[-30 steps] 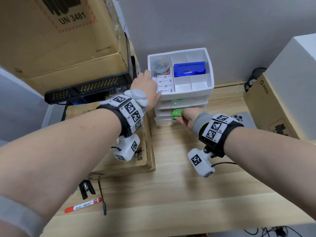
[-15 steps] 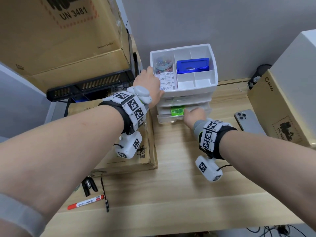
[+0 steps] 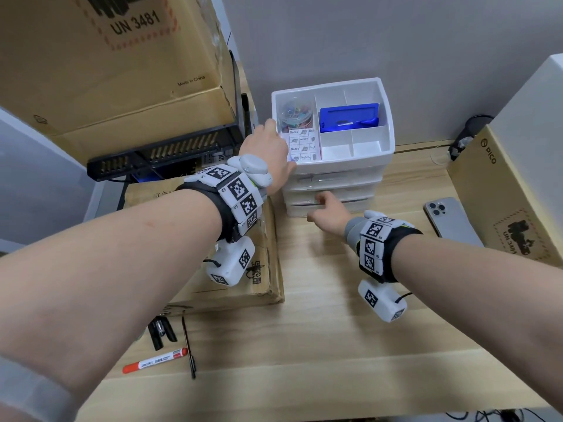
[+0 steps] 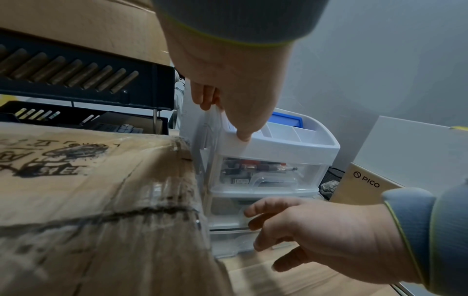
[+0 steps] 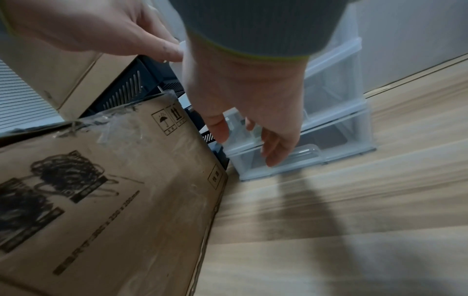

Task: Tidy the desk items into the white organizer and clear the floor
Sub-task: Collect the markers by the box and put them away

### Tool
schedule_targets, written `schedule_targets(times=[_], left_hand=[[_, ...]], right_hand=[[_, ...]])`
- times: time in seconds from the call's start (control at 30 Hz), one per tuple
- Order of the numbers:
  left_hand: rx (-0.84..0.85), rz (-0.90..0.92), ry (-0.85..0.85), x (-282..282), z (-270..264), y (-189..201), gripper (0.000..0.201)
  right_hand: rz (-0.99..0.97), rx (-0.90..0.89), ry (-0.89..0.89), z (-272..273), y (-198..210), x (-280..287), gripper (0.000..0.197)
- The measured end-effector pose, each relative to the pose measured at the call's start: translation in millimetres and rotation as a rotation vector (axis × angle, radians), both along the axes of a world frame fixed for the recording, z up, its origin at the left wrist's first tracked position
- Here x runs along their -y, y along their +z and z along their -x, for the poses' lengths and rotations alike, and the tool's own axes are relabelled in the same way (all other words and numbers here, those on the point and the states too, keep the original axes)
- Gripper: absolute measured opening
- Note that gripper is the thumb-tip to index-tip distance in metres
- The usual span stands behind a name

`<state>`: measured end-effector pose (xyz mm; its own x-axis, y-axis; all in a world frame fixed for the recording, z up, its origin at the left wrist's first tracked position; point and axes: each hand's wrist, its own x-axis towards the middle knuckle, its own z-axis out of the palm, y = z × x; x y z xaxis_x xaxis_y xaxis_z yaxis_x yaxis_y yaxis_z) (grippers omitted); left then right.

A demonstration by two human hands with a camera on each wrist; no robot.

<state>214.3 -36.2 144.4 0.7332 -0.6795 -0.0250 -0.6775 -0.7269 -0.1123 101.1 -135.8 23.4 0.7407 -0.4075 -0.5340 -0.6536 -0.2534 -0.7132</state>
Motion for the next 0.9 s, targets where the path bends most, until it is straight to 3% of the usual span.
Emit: schedule_targets(times=[0.1, 0.23, 0.27, 0.33, 0.4, 0.57, 0.67, 0.77, 0.9], left_hand=[[0.011, 0.000, -0.012, 0.8, -0.1, -1.0, 0.047], [0.015, 0.013, -0.006, -1.5, -0.5, -2.4, 0.047], [0.017, 0.014, -0.012, -1.4, -0.6, -2.2, 0.048], [0.022, 0.009, -0.024, -1.8, -0.6, -1.9, 0.047], [0.034, 0.008, -0.030, -1.7, -0.1, -2.6, 0.046], [0.109, -0.029, 0.014, -6.4, 7.3, -1.8, 0.049], [0.039, -0.002, 0.037, -18.9, 9.1, 5.4, 0.044], [-0.054, 0.070, 0.018, -48.5, 8.8, 16.4, 0.035], [-0.071, 0.111, 0.039, -122.0, 4.6, 32.9, 0.038]], right_hand=[[-0.023, -0.014, 0.040, -6.9, -1.0, 4.2, 0.062], [-0.008, 0.004, -0.033, -7.8, -6.8, 0.3, 0.061], [-0.014, -0.014, -0.052, -6.1, -9.0, 0.0, 0.057], [-0.022, -0.041, -0.017, -0.2, -14.1, -2.0, 0.027], [0.006, -0.097, 0.129, 11.4, -12.8, -4.9, 0.007], [0.150, -0.331, 0.604, 38.9, -14.3, -16.2, 0.024], [0.266, -0.466, 0.846, 52.0, -10.5, -33.9, 0.031], [0.311, -0.584, 1.050, 63.9, -1.4, -61.7, 0.025], [0.287, -0.704, 1.248, 71.8, -11.5, -123.7, 0.029]])
